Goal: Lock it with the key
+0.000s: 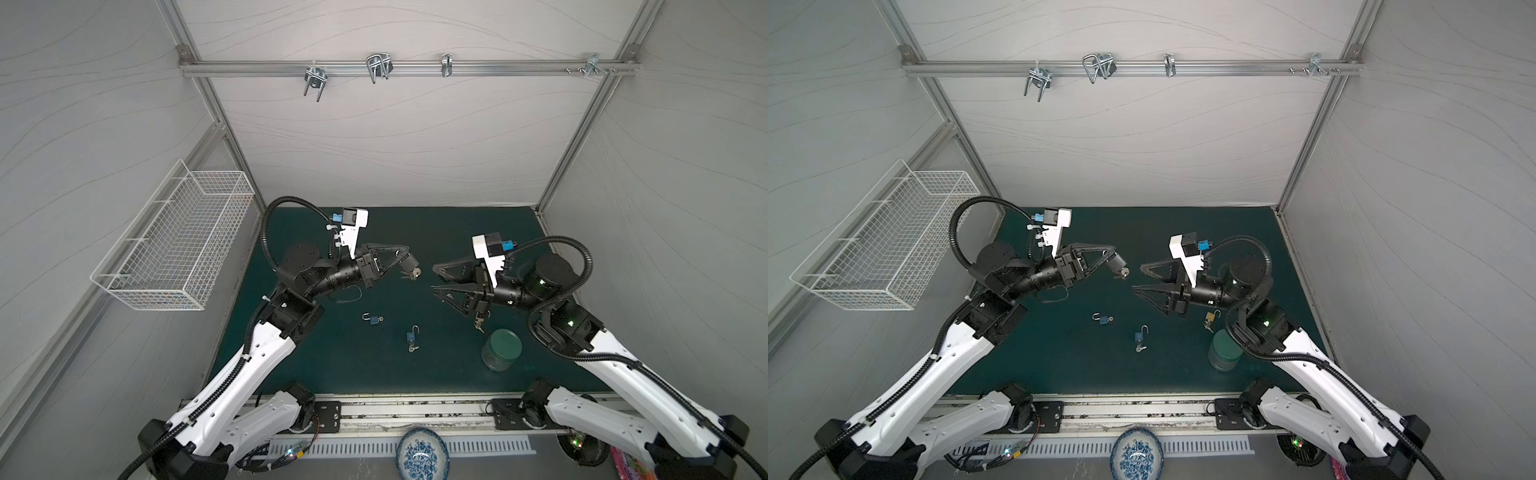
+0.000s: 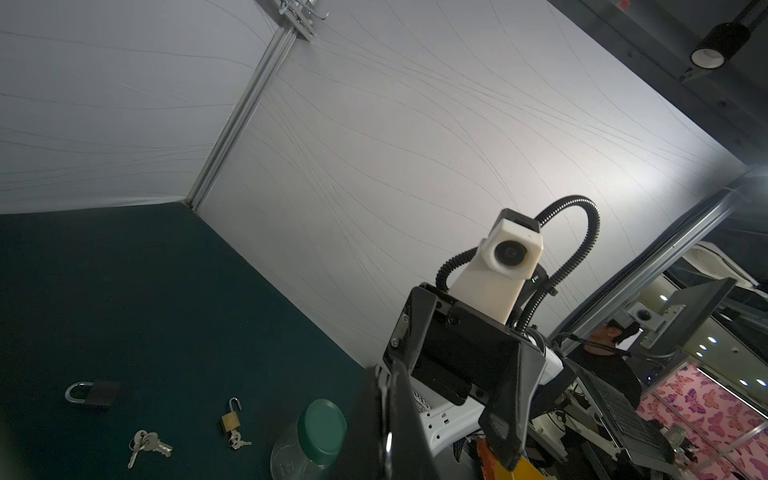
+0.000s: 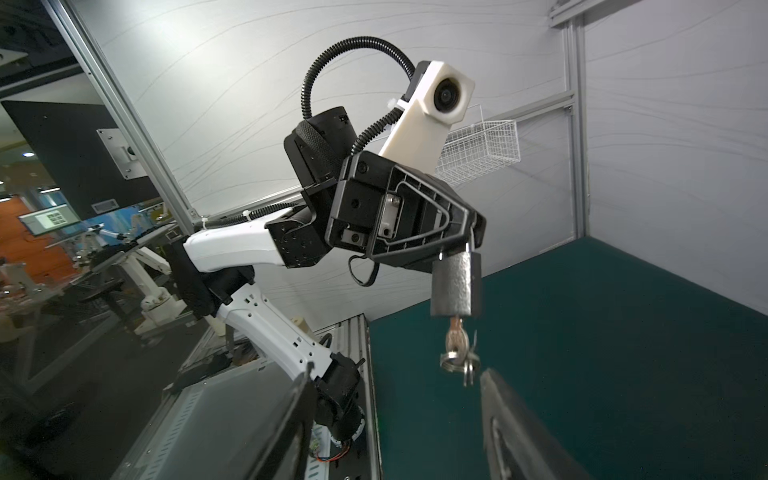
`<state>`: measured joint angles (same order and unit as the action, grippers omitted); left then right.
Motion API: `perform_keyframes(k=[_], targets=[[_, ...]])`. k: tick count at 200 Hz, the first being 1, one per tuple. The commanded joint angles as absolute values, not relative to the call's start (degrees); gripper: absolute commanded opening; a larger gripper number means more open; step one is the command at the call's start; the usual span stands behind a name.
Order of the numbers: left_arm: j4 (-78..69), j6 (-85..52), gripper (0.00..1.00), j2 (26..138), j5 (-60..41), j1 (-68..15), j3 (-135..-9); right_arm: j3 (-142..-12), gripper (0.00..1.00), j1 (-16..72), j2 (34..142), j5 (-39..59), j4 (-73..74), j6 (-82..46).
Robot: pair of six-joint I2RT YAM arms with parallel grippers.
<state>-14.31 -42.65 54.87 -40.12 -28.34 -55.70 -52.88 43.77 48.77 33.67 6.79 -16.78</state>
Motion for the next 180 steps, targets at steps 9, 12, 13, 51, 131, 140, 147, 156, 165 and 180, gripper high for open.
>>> perform_keyframes(k=[9,12,13,51,131,140,147,156,165,180], targets=[[-22.5,-48.4,0.00,54.1,-41.9,-27.1,-55.6,-51.6,0.65,43.7,49.0,30.3,6.5,-13.7],[-23.0,-48.6,0.00,54.2,-42.0,-27.0,-55.5,-51.6,0.65,43.8,49.2,30.7,6.6,-13.7],[-23.1,-48.7,0.00,54.2,-42.1,-27.1,-55.5,-51.6,0.65,43.8,49.3,30.8,6.6,-13.7],[-29.7,-52.6,0.00,55.7,-42.4,-27.0,-54.1,-52.8,0.63,43.8,53.1,31.7,10.4,-13.2],[-36.9,-57.5,0.00,55.6,-41.4,-27.0,-50.9,-54.6,0.59,43.8,59.4,38.5,21.3,-16.4],[-37.8,-58.1,0.00,55.8,-41.4,-26.9,-50.6,-55.1,0.58,43.8,59.9,39.7,21.1,-16.7],[-38.4,-58.5,0.00,56.0,-41.5,-26.9,-50.5,-55.3,0.57,43.9,60.1,39.9,20.8,-16.7],[-39.3,-59.2,0.00,56.2,-41.8,-26.9,-50.5,-55.2,0.56,44.0,60.1,39.7,20.5,-16.6],[-40.7,-60.0,0.00,56.5,-42.0,-26.8,-50.4,-55.0,0.55,43.9,60.1,39.7,20.8,-16.7],[-42.1,-60.5,0.00,56.9,-42.0,-26.7,-50.3,-55.1,0.50,43.9,60.6,39.9,21.0,-16.7]])
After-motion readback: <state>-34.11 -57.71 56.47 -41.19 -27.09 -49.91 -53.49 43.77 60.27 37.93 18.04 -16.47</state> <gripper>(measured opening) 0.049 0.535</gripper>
